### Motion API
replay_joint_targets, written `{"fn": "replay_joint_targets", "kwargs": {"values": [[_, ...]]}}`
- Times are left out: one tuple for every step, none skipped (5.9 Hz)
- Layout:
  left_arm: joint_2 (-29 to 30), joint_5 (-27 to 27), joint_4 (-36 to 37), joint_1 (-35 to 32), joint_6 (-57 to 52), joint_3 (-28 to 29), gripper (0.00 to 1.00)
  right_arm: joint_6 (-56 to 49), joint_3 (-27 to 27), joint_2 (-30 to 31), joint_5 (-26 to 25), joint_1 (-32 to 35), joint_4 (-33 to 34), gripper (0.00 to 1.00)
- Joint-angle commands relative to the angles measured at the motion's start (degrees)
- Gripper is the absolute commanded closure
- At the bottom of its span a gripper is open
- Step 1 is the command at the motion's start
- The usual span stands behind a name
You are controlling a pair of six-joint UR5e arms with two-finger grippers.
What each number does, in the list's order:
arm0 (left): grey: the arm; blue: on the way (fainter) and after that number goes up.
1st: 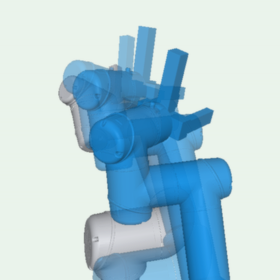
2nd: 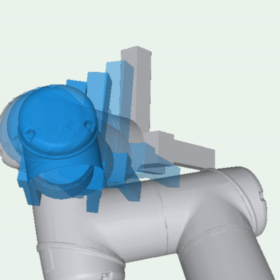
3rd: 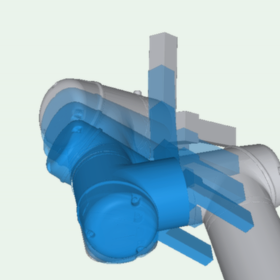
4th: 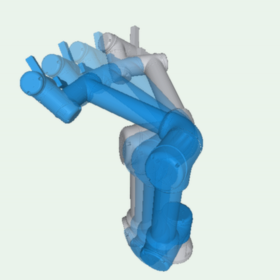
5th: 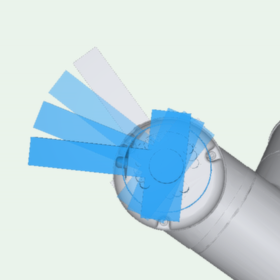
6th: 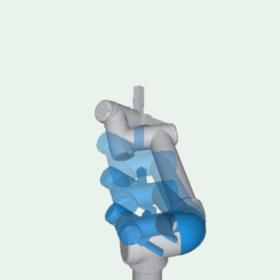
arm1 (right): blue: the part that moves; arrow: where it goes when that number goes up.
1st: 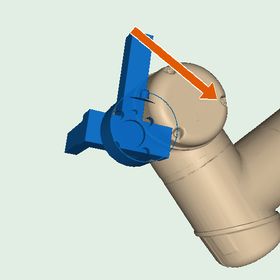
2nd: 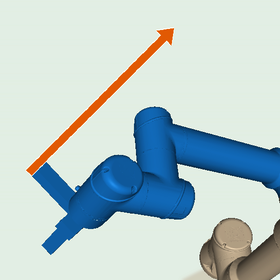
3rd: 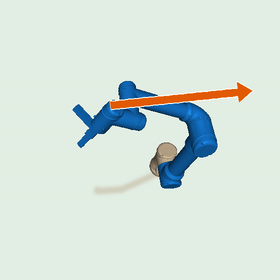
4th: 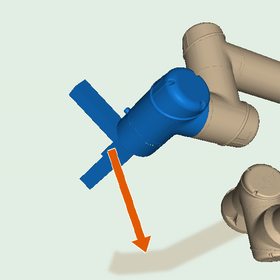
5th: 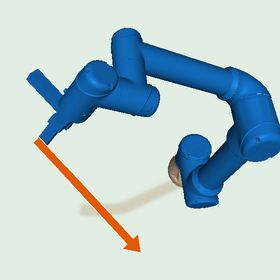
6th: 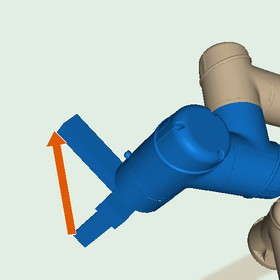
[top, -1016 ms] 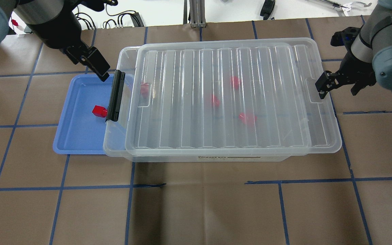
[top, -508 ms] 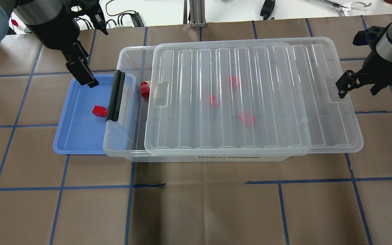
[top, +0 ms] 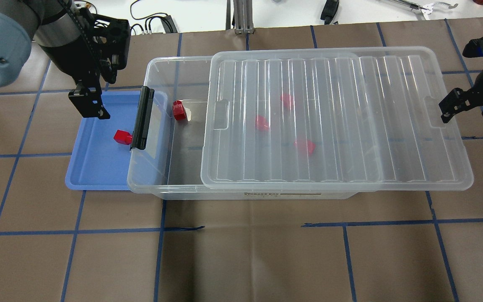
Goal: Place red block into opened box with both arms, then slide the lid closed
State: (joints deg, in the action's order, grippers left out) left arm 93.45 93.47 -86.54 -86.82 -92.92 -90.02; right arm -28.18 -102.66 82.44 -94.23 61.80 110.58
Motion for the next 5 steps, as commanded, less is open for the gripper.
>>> {"fn": "replay_joint_targets", "kwargs": {"values": [[-0.02,-0.38,6.27,8.19,-11.26,-5.06,0.02,-1.17,0.01,0.0,-0.07,-4.2,1.21,0.0],[0.85,-1.69,9.08,9.64,-13.49,-5.34,0.02,-2.22,0.01,0.0,-0.07,-5.88,1.3,0.0],[3.2,-1.8,9.81,9.74,-13.52,-5.26,0.02,-2.41,0.01,0.0,-0.07,-6.33,1.3,0.0],[5.75,-1.88,10.77,9.74,-13.52,-5.69,0.02,-2.32,0.18,0.09,-0.16,-6.34,1.3,0.0],[7.69,-1.97,13.22,9.66,-13.69,-6.57,0.02,-1.8,0.44,1.3,-0.42,-6.34,0.6,0.0]]}}
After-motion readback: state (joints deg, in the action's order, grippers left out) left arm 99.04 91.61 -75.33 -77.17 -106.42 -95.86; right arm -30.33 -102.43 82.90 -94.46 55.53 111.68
